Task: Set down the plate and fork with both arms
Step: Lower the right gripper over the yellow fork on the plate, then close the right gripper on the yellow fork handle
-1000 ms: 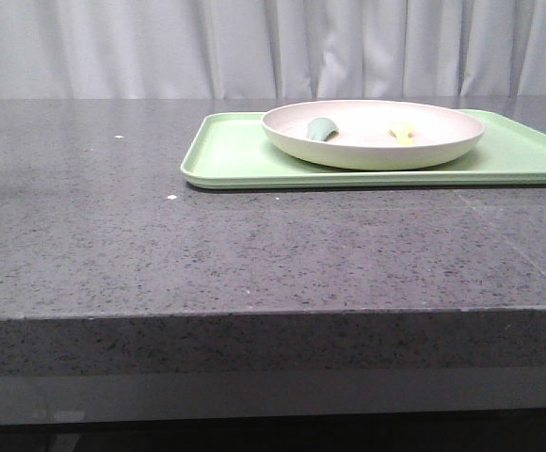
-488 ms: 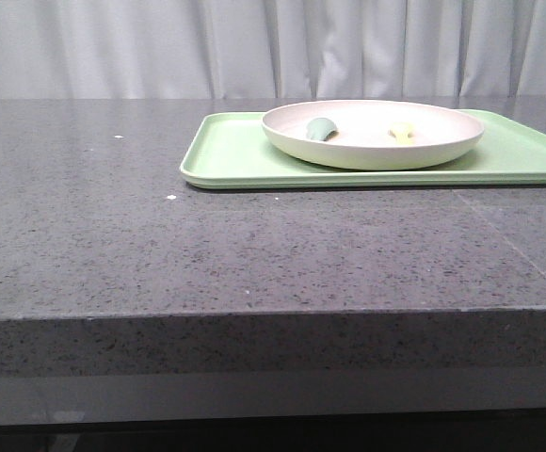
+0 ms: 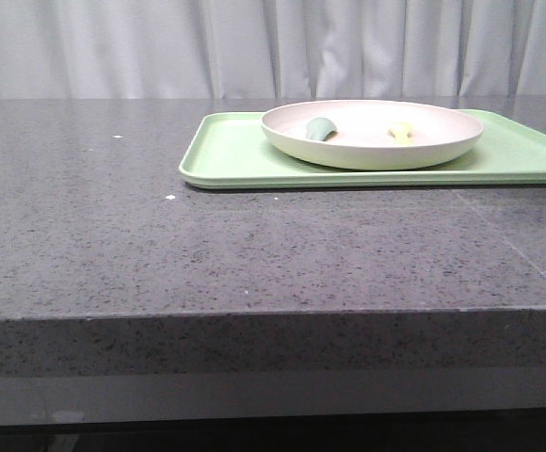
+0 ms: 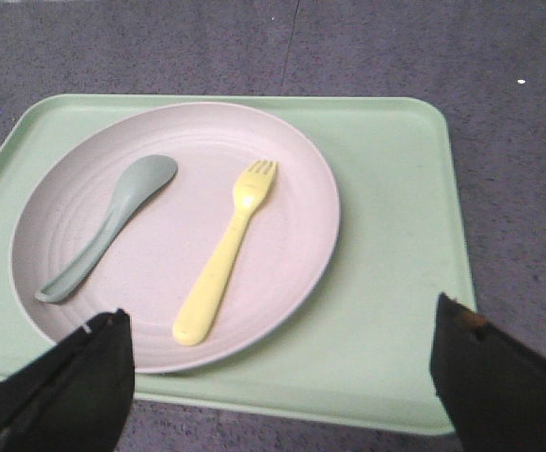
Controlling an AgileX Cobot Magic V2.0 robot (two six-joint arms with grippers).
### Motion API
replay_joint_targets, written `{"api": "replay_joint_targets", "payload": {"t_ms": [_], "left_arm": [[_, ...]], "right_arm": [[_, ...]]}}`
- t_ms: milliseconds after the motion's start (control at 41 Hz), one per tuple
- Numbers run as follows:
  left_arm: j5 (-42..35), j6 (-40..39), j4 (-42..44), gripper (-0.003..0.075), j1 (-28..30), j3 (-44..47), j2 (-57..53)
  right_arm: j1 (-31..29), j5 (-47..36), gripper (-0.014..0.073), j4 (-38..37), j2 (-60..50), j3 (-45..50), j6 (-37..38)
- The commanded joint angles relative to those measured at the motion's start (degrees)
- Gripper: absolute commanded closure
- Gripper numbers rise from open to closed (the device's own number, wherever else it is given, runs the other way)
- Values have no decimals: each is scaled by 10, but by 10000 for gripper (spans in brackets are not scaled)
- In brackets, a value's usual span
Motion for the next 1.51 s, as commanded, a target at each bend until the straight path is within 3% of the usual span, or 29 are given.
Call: {"api": "replay_joint_targets", "payload": {"t_ms": [0,341,585,1195,1488], "left_arm": [[-47,1,2,739,-4,-16,1],[-47,1,2,739,-4,-16,1],[-47,1,2,739,-4,-16,1],[-47,1,2,739,-4,-16,1],[-47,1,2,739,-4,-16,1]], "right_arm": [[23,-11,-60,4,52,-74,1],[48,146,-60,9,264,-280,46],[48,207,-60,9,364,-374,70],[46,226,-48,-28,401,-384,73],[46,239,291,-28,403,-384,73]]}}
